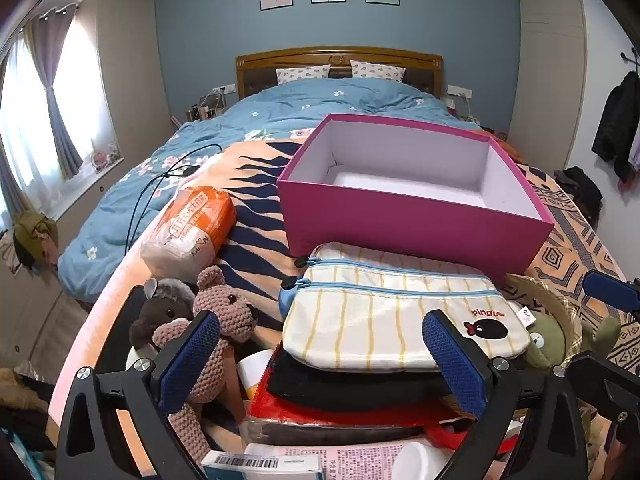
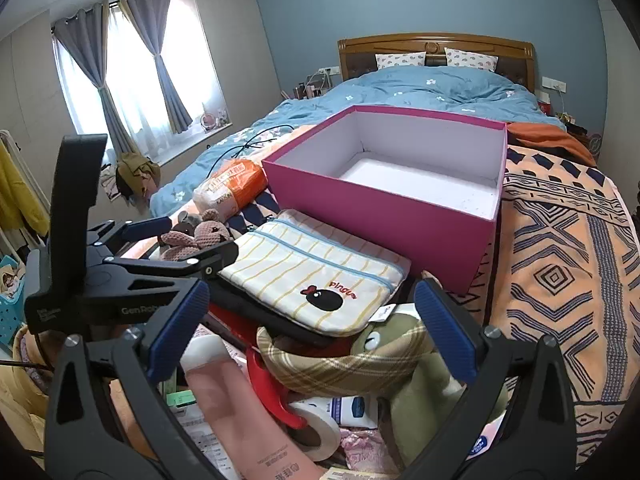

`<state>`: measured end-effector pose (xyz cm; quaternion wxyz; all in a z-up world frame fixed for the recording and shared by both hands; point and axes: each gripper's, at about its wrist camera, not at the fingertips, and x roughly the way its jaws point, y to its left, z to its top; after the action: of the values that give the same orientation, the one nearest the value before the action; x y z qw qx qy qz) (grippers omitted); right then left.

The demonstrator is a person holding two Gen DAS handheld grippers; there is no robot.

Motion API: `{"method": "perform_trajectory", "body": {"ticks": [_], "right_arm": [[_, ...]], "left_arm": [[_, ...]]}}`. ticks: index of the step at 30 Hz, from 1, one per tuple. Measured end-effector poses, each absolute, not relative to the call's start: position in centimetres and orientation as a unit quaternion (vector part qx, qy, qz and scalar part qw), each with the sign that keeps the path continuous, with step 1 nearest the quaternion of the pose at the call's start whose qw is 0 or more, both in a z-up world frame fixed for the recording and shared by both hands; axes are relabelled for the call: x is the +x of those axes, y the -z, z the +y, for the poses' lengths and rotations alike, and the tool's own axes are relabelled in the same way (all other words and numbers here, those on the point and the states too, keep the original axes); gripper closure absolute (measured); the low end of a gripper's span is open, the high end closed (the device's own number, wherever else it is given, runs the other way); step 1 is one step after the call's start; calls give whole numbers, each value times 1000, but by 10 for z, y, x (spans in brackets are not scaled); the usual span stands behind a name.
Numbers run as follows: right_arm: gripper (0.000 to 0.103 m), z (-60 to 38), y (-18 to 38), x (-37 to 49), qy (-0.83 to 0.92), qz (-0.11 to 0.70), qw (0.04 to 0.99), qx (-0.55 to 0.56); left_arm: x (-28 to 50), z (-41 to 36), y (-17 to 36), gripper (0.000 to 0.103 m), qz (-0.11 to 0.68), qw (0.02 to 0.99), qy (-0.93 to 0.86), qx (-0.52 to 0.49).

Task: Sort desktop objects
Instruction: 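Move the left tool toward the striped Pingu pouch on the pile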

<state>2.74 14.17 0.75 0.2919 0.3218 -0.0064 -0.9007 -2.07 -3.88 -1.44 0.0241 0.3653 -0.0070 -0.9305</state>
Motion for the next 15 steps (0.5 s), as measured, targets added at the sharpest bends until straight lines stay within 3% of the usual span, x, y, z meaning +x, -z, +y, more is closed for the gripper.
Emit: {"method": "perform_trajectory", "body": {"ticks": [15], "right_arm": [[0, 137, -5, 20, 895, -10, 295, 334]], "left_arm": [[-28, -43, 16, 0, -9, 26, 930, 366]]}}
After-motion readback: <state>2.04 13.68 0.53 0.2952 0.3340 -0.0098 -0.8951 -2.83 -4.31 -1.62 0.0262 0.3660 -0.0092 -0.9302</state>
